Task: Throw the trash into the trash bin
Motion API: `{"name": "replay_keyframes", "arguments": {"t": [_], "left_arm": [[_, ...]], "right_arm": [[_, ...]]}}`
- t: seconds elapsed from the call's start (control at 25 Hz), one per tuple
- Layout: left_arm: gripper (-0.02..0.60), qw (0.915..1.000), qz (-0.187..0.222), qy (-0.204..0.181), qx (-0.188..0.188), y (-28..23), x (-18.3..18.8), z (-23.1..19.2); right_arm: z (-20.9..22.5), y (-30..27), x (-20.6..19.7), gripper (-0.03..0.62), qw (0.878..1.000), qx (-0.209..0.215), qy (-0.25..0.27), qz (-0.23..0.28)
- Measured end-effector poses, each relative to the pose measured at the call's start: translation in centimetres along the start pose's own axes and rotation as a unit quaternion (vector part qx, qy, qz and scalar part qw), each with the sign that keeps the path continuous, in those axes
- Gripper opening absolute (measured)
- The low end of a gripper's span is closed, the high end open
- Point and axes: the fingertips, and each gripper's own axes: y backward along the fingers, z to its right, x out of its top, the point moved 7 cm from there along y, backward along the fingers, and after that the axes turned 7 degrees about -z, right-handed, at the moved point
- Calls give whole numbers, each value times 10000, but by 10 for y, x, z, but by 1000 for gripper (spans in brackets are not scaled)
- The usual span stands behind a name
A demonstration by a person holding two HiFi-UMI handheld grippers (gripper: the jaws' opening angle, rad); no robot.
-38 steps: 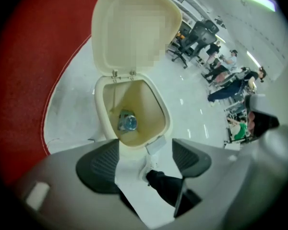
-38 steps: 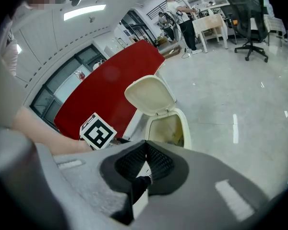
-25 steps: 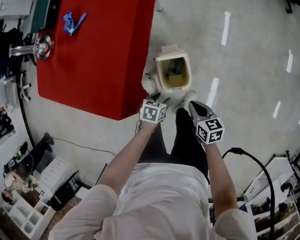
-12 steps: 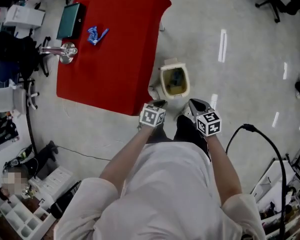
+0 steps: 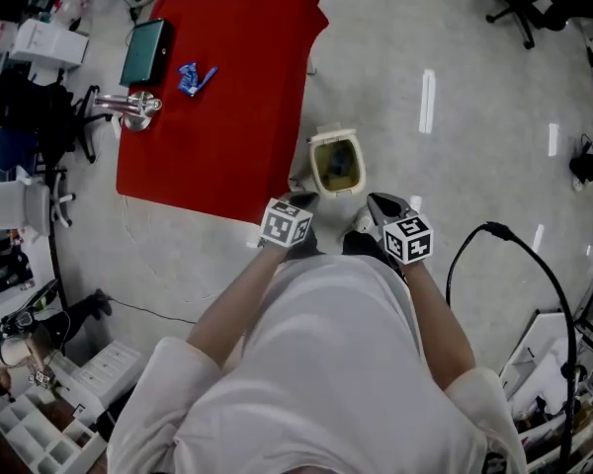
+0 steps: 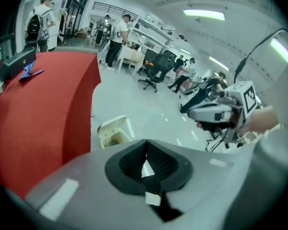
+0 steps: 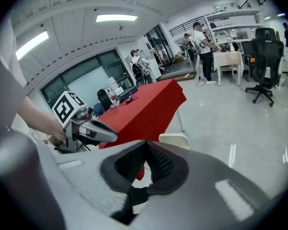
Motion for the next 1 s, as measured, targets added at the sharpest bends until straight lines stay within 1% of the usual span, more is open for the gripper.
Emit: {"name": "replay_keyframes", "arguments": {"t": [0.12,0.4,0.76,0.84,1.0], "left_arm": [[6,9998,182,-50,-85,19,8,2],[6,9984,435,-213,-291,51,23,8],[6,9972,528,-375,-370,62,31,6],[6,9973,523,-347,-373,62,30,5],[6,9971,574,-139,-473,64,31,4]], "right_arm": [[-4,9,6,2,9999,-53,13,96],[-9,24,20,2,9995,-161,-36,284],[-20,19,27,2,9994,-156,48,302],[-22,17,26,2,9995,-146,83,282],[-25,21,26,2,9995,-152,117,268]]}}
